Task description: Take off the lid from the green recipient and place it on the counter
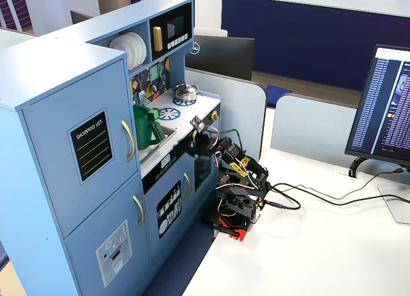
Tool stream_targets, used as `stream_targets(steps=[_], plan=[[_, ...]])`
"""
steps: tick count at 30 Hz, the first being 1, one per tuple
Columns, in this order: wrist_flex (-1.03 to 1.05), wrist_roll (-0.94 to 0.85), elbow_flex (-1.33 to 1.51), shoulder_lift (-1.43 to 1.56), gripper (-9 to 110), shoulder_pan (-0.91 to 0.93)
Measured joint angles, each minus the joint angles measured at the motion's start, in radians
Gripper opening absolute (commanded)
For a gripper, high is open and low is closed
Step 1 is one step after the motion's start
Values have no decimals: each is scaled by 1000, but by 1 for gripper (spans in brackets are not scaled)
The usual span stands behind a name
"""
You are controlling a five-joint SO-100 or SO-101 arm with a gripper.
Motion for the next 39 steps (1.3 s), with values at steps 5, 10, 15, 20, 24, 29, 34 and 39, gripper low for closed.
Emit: stream_targets(steps=[5, 10, 15, 20, 24, 29, 34, 39], plan=[[-144, 46, -146, -152, 28, 2], [-199, 66, -233, -230, 30, 2], [-241, 74, -261, -275, 30, 2], [-265, 72, -302, -337, 30, 25], [-279, 64, -345, -393, 30, 44], [-281, 64, -397, -451, 29, 69], [-290, 48, -433, -497, 28, 60], [-301, 40, -479, -552, 28, 60]])
